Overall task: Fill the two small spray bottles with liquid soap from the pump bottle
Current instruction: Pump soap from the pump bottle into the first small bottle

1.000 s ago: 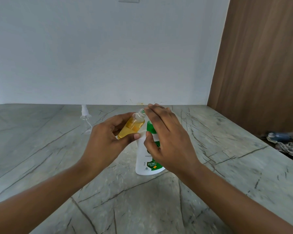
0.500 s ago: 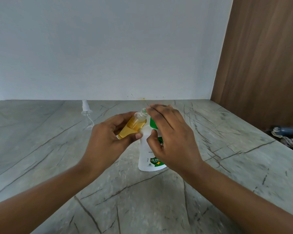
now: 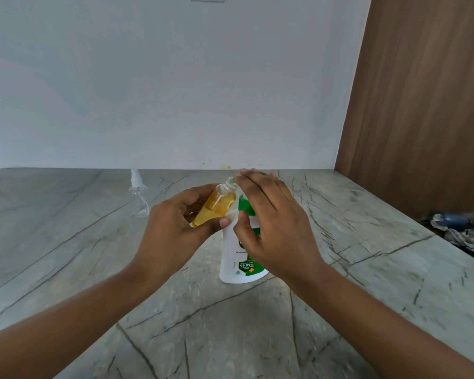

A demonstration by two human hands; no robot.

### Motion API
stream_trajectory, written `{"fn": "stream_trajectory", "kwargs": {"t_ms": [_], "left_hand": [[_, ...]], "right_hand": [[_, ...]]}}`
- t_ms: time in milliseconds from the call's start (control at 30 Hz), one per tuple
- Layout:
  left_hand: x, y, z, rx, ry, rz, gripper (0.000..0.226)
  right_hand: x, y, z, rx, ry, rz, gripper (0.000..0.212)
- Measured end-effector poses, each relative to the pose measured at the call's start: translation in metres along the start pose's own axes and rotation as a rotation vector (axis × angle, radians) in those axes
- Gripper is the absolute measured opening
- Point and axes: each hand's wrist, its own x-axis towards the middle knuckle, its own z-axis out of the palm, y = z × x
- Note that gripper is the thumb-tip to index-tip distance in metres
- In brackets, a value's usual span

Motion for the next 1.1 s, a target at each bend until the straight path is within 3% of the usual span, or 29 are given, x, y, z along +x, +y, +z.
{"fn": "stream_trajectory", "kwargs": {"t_ms": [267,600,1100], "left_hand": [[0.001,0.004,-0.001,-0.026,0.004,0.004,0.049],[0.002,0.002,-0.003,0.013,0.002,0.021,0.049],[-0.004,-0.009,-0.003,0.017,-0.012,0.024,0.049]], "right_hand": [[0.002,0.000,-0.001,-0.017,-0.059,0.001,0.051],[0.005,0.002,-0.001,0.012,0.021,-0.010,0.041],[-0.002,0.001,-0.002,-0.011,-0.012,-0.029,0.043]]}}
